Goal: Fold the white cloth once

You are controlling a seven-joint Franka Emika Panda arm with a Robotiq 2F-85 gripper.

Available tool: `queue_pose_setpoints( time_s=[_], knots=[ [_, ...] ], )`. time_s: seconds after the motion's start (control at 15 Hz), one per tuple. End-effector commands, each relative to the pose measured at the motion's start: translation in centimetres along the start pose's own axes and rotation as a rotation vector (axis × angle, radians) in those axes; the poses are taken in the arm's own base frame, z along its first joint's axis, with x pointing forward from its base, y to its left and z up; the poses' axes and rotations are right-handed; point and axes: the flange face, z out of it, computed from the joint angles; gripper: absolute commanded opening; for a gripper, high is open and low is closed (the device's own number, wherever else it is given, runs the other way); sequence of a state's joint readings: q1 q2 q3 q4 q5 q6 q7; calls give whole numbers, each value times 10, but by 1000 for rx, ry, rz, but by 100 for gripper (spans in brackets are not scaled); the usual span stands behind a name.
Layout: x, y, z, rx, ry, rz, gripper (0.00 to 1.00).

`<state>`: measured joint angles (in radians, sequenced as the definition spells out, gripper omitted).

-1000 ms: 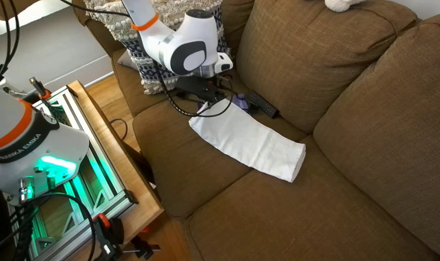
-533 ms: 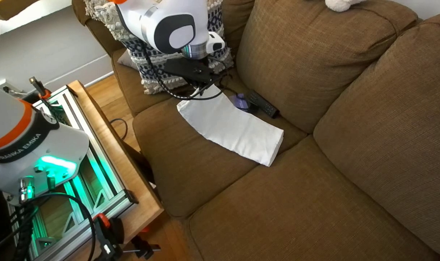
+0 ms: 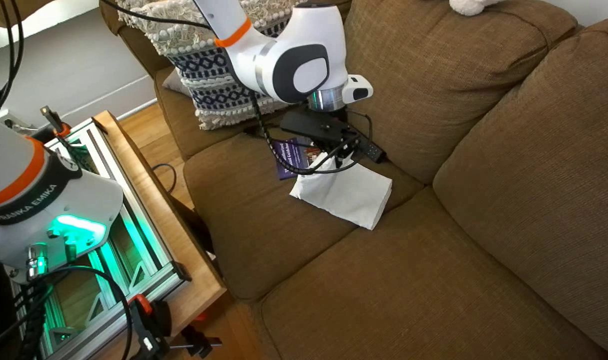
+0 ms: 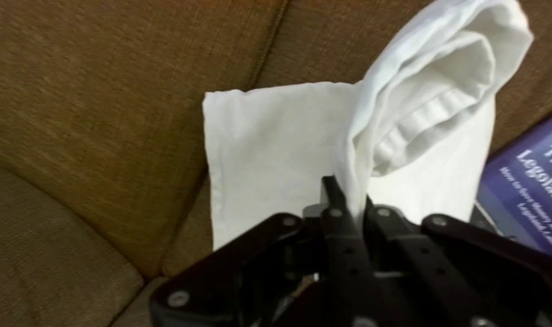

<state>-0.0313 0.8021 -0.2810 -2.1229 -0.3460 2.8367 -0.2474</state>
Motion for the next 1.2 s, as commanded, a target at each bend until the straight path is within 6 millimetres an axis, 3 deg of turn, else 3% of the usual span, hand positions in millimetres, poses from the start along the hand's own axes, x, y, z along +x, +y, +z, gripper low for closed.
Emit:
queue_pose_setpoints(
  time_s=[0.0,0.4,0.67,0.73,0.8,0.93,1.13],
  knots=[
    [34,4,46,-131,-47,14,1],
    [74,7,92,-316,-74,54,1],
    [80,23,115,-375,-133,106,1],
    [78,26,122,-379,-168,117,31],
    [77,28,128,-379,-195,127,32],
    [75,31,137,-377,-246,137,47],
    [72,29,128,-341,-240,131,69]
  ],
)
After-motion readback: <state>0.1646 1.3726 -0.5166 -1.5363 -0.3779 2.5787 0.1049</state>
